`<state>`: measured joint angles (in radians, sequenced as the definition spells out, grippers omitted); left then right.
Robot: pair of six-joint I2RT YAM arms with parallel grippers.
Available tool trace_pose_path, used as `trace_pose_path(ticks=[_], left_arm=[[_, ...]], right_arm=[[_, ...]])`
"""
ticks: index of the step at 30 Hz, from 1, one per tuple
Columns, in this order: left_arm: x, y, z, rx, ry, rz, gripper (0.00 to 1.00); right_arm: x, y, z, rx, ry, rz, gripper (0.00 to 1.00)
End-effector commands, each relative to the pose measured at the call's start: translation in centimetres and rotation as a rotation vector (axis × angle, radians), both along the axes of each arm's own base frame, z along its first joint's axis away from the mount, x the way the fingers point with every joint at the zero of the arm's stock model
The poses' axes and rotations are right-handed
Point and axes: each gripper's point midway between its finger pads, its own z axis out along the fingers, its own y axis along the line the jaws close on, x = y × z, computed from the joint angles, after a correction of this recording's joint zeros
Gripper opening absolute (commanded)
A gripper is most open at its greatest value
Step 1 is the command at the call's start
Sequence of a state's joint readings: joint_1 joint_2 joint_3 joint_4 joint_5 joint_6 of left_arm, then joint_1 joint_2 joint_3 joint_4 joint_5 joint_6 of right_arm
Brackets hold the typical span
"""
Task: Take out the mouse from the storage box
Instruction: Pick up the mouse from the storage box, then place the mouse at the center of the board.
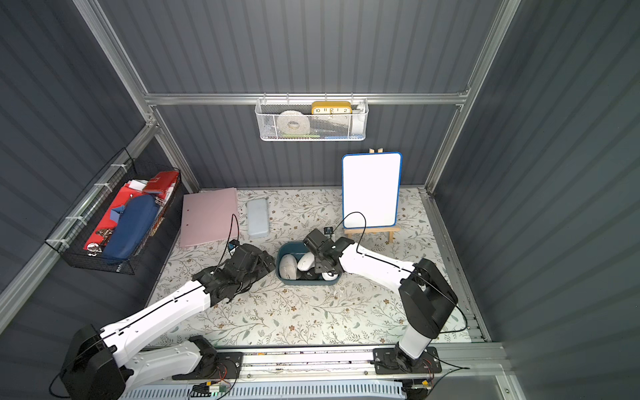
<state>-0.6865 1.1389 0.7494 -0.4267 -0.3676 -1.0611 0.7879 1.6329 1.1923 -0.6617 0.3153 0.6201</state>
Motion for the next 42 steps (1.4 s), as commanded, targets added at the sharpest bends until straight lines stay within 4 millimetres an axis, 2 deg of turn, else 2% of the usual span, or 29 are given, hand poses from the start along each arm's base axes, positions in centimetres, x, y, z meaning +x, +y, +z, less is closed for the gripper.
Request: trace_pose_path(ticks=[1, 6, 11, 16, 21, 26, 34, 42], left_arm=[[0.3, 0.2, 1.0, 0.015, -0.021, -0.006, 0.99], [0.3, 0.6, 1.5, 0.031, -0.037, -0.007, 0.99], [0.2, 0.9, 2.1, 0.037, -0.056, -0.004, 0.99], [0.2, 0.9, 2.3, 0.033, -0.061, -0.007, 1.00], [0.3, 0.8, 2.5, 0.034, -0.064, -0.015, 1.00], [0.1, 0.7, 2.5, 0.028, -0.059, -0.023, 0.99], [0.1, 0.6, 3.0, 0.011, -0.073, -0.026, 1.00], [0.2, 0.4, 2.9, 0.018, -0.068, -0.033, 0.99]], right_arm=[[0.2, -1.4, 3.4, -0.012, -0.055, -0.008, 0.56], [-0.1, -3.8, 5.5, 0.006, -0.089, -0.048, 0.55], [-0.8, -6.6, 5.9, 0.036, -0.081, -0.098, 0.55], [-1.6, -9.8, 4.8, 0.013, -0.041, -0.159, 0.55], [-2.0, -11.8, 2.5, 0.019, 0.003, -0.207, 0.55], [-2.2, -12.1, -0.5, 0.063, 0.088, -0.236, 0.55], [-2.3, -11.6, -4.7, 0.025, 0.236, -0.261, 0.55], [-1.6, -11.3, -5.8, 0.010, 0.258, -0.257, 0.54]])
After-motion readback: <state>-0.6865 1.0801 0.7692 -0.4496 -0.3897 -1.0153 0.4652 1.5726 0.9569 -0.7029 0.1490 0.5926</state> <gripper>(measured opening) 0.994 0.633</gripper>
